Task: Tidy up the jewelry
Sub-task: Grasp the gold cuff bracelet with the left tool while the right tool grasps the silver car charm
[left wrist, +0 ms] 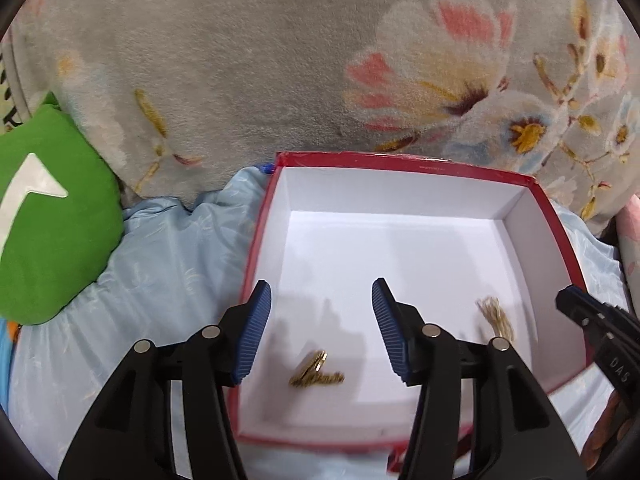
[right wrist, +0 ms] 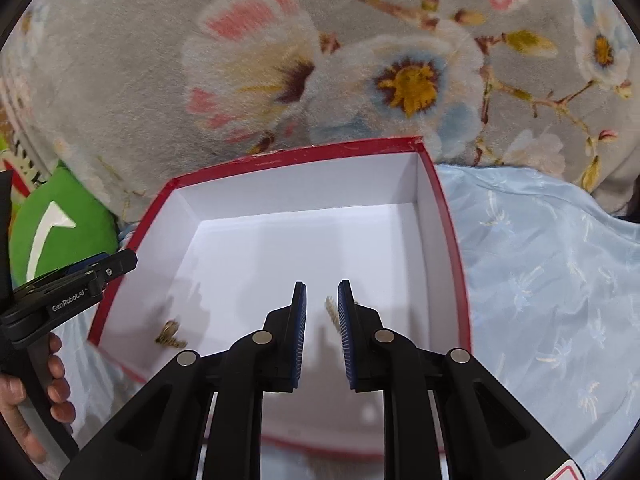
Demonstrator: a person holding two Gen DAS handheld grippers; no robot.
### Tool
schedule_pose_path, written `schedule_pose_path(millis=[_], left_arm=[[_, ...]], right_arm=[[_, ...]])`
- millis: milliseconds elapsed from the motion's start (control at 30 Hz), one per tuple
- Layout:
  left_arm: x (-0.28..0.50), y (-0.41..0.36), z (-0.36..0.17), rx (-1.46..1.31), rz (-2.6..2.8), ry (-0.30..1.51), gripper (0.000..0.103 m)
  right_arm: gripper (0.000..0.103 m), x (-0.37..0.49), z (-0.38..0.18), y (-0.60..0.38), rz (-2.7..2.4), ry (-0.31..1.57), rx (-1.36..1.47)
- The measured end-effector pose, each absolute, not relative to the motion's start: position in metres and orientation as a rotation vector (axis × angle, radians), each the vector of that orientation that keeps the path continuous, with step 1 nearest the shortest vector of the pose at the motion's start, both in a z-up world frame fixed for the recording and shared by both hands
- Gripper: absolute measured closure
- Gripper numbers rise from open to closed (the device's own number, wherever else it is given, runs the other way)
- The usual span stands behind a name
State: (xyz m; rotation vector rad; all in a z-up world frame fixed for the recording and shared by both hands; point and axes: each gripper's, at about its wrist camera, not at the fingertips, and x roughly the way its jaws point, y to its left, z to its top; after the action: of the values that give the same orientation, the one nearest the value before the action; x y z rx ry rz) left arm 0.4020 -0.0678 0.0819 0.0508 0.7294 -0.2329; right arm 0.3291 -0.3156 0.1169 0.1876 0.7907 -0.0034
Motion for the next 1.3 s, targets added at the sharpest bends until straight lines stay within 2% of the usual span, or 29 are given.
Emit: schedule_pose_path(millis=[67,133,200,267,400,467,633,800,867,933,1100,1300], left_arm=[[0.376,-0.056,0.087,0.062,-0.232,0.721,0.045],[0.349,-0.044,0.091,0.067,-0.237,0.719,0.043],[0.315,-0.032,0.091,0.067,-0.256,0.731,0.042],[0.286,-0.022,0.086,0.060,-0.275,0.757,0.033],[0.227,-0.007,0.063,0.047,-0.332,0.823,0.024],[0.198,-0.003,0.046,0.040,-0.345,0.857,0.010],[0.147,-0.007,-0.002,0.051,-0.382,0.954,0.007],[0.134,-0.016,-0.035,0.056,-0.372,1.017,0.007],[0.130,-0.021,-0.041,0.079,-0.356,0.999,0.006],[0.129,-0.027,-0.043,0.111,-0.349,0.984,0.006],[0.126,-0.031,-0.043,0.128,-0.345,0.954,0.009],[0.122,-0.024,-0.039,0.122,-0.356,0.926,0.047]], right_arm=[[0.082,0.296,0.131,-0.310,0.013,0.766,0.163],[0.074,0.263,0.140,-0.305,0.032,0.754,0.154],[0.073,0.231,0.145,-0.300,0.043,0.754,0.140],[0.073,0.196,0.145,-0.296,0.045,0.757,0.140],[0.071,0.132,0.130,-0.292,0.018,0.791,0.139],[0.069,0.106,0.118,-0.287,0.006,0.823,0.135],[0.068,0.058,0.086,-0.276,-0.017,0.903,0.148],[0.067,0.047,0.070,-0.274,-0.007,0.940,0.214],[0.063,0.050,0.068,-0.272,0.007,0.947,0.217],[0.059,0.057,0.067,-0.269,0.019,0.948,0.209],[0.056,0.084,0.062,-0.258,0.057,0.956,0.166],[0.053,0.118,0.045,-0.244,0.108,0.994,0.109]])
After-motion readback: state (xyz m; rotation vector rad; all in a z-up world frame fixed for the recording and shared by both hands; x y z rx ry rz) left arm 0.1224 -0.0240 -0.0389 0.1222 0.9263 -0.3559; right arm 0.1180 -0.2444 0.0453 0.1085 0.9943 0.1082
